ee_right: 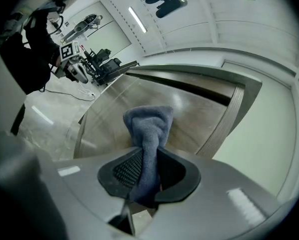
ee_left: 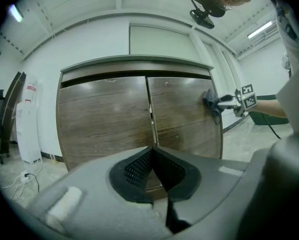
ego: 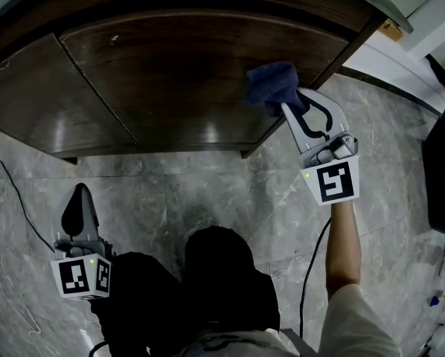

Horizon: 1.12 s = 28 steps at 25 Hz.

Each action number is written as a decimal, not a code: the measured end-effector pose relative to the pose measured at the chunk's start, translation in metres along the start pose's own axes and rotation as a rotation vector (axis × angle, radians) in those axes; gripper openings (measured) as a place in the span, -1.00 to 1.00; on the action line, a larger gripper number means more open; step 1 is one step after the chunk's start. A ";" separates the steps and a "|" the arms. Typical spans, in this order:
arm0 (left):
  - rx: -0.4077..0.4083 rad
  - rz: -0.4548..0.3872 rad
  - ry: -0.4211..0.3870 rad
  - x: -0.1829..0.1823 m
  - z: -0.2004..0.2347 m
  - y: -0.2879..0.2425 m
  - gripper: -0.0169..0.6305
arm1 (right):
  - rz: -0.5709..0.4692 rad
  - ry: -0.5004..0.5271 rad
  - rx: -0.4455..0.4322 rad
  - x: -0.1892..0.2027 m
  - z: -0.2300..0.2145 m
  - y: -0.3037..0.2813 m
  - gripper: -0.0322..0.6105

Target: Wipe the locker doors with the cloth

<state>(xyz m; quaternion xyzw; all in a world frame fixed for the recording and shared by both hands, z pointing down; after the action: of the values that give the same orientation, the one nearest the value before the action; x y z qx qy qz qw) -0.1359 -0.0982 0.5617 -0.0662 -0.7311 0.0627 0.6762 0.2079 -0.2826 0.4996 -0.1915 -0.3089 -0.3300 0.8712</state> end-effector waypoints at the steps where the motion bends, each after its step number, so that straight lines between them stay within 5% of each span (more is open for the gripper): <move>1: -0.006 0.003 0.006 0.001 0.002 0.002 -0.94 | 0.018 -0.011 -0.014 0.009 0.009 -0.001 -0.66; 18: -0.073 0.017 -0.010 0.011 0.017 0.014 -0.94 | 0.237 0.000 -0.209 0.166 0.192 -0.034 -0.67; 28: -0.030 0.024 -0.011 0.026 0.003 -0.003 -0.94 | 0.260 -0.024 -0.221 0.156 0.198 -0.043 -0.67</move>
<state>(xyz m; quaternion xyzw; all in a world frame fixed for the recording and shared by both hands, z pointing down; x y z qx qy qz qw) -0.1410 -0.0963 0.5871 -0.0845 -0.7349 0.0601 0.6702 0.1889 -0.2780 0.7550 -0.3284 -0.2540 -0.2443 0.8764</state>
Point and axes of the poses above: the fingertips, and each gripper's own axes: y backward along the fingers, z to its left, x out of its underside, the point moved 2 cm from there along y, backward along the fingers, and after that the axes turned 1 degree about y, right-handed, at the moved point
